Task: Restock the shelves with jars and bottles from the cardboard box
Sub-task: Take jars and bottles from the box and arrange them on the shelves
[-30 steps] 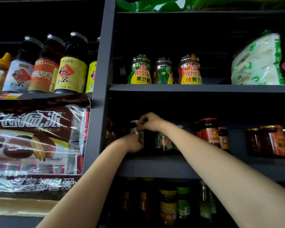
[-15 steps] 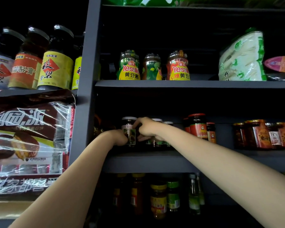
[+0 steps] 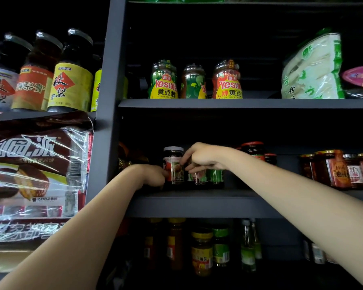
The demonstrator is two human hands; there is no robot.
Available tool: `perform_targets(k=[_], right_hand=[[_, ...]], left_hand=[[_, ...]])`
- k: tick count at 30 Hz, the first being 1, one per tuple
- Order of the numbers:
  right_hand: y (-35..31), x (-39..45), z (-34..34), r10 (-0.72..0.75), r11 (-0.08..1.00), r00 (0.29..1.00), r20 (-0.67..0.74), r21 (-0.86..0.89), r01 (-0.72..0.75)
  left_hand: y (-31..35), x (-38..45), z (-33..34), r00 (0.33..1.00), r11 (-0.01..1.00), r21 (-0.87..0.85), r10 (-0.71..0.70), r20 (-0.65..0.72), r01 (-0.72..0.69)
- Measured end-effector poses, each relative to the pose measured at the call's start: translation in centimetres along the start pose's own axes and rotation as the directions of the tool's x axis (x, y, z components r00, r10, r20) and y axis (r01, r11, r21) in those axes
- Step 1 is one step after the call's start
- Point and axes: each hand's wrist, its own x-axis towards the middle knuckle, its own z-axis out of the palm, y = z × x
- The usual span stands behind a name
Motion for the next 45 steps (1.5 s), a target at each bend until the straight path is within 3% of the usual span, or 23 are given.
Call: perform_targets(k=[3, 6, 9, 12, 17, 27, 30, 32, 35, 40, 45], right_hand=[[-0.4, 0.1, -0.3, -0.077, 0.994, 0.994, -0.084, -0.082, 0.07], [-0.1, 0.1, -1.3, -0.235, 0.904, 0.942, -0.238, -0.41, 0.122], [1.0, 0.3, -2.1, -0.272, 0.834, 0.926, -0.261, -0.545, 0.091], [1.9, 0.8, -2.6, -0.185, 0.833, 0.947, -0.264, -0.553, 0.008], [3.0, 1.2, -2.5, -0.082, 0.831, 0.989, -0.124, -0.557, -0.001], [3.2, 2.5, -2.3, -0.135, 0.837, 0.982, -0.132, -0.546, 0.042], [2.5, 2.2, -1.4, -0.359, 0.666, 0.913, -0.193, -0.738, 0.106], [1.8, 2.1, 0.0, -0.451, 0.525, 0.893, 0.01, -0.805, 0.274], [1.3, 2.4, 2.0, -0.258, 0.359, 0.935, 0.243, -0.874, 0.327], [1.9, 5.3, 3.4, -0.061, 0.012, 0.942, 0.33, -0.943, 0.332], [1.1, 4.5, 3.7, 0.034, -0.083, 0.946, 0.322, -0.943, 0.323]], left_hand=[[0.4, 0.0, 0.0, 0.999, 0.998, 0.064, 0.017, 0.035, -0.019], [0.5, 0.2, 0.1, 0.999, 0.995, 0.086, 0.039, 0.038, -0.043], [0.8, 0.5, 0.3, 0.997, 0.993, 0.099, 0.063, 0.05, -0.068], [1.0, 1.3, 0.1, 0.996, 0.986, 0.153, 0.055, 0.075, -0.066], [1.7, 2.7, 0.7, 0.992, 0.955, 0.295, -0.007, 0.129, -0.032], [2.3, 4.3, 0.9, 0.984, 0.888, 0.46, -0.099, 0.151, 0.019], [1.9, 3.8, 0.7, 0.989, 0.899, 0.438, -0.075, 0.129, 0.011], [1.6, 3.5, 0.4, 0.995, 0.903, 0.43, -0.057, 0.078, 0.018], [1.0, 3.3, 0.3, 1.0, 0.907, 0.421, -0.029, 0.002, 0.025], [-1.1, 3.5, 0.7, 0.997, 0.9, 0.43, -0.079, -0.003, 0.072], [-1.0, 4.2, 0.8, 0.999, 0.934, 0.355, -0.042, 0.008, 0.036]])
